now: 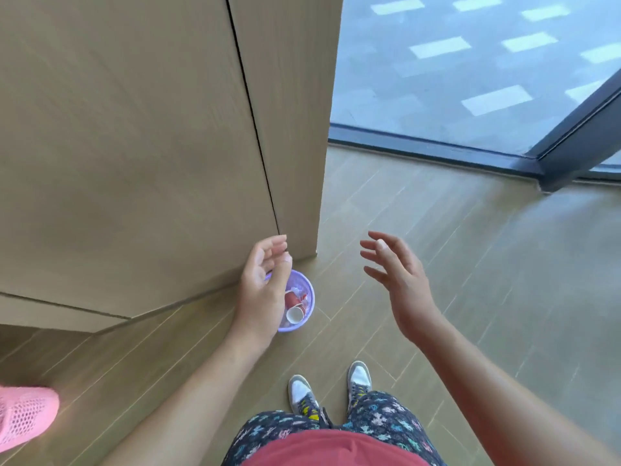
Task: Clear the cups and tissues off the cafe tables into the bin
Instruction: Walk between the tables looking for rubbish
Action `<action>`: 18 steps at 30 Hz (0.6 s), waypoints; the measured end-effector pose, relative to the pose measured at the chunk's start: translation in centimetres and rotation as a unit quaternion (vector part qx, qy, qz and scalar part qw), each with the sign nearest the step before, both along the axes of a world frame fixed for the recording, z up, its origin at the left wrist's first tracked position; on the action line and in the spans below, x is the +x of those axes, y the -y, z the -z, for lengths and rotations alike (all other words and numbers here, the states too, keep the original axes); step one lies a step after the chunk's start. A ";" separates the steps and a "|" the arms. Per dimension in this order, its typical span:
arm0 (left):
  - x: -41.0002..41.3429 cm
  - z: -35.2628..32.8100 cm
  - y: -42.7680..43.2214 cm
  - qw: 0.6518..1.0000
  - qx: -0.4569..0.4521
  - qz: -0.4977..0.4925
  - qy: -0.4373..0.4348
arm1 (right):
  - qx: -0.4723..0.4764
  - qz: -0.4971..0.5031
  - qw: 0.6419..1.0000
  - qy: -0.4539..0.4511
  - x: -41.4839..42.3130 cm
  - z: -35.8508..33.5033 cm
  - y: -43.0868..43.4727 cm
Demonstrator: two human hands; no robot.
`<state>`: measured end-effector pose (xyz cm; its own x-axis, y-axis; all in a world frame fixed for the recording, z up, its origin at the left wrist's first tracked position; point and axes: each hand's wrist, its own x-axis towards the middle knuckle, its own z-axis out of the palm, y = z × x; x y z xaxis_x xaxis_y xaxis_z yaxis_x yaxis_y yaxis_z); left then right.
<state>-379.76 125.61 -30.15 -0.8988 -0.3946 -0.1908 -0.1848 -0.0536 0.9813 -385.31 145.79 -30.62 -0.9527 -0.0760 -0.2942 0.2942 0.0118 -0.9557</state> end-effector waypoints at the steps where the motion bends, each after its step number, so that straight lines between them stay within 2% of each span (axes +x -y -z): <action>1: 0.0 -0.6 -0.4 1.000 0.000 0.004 -0.003 | -0.004 0.008 1.000 -0.007 0.2 -0.6 -0.6; 10: -3.6 -6.0 -7.6 0.992 0.011 0.111 -0.065 | -0.041 0.136 0.987 -0.077 1.0 -5.3 -8.3; 18: -5.4 -9.6 -21.4 0.961 0.000 0.260 -0.098 | -0.058 0.282 0.948 -0.136 4.9 -8.4 -21.6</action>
<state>-385.20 147.02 -20.55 -0.9931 0.1172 0.0015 0.0011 -0.0035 1.0000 -380.37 167.38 -22.18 -0.8907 0.4516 -0.0517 -0.0361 -0.1837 -0.9823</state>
